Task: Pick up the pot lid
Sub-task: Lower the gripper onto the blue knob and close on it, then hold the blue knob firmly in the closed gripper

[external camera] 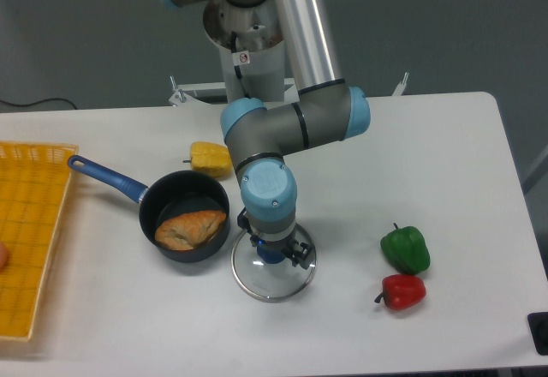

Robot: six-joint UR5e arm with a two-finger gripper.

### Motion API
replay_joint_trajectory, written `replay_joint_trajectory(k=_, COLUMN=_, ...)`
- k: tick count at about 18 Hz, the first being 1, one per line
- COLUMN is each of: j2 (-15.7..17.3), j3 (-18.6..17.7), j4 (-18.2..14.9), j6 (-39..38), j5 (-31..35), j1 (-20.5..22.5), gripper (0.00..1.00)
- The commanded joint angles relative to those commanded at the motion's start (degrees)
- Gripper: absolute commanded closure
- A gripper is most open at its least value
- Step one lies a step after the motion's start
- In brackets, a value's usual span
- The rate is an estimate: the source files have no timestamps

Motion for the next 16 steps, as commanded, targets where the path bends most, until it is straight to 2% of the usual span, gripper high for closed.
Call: replay_joint_trajectory(k=16, j2=-0.1, j3=-0.5, j4=0.3, j6=0.6, j5=-1.0, j1=-0.2, gripper=0.0)
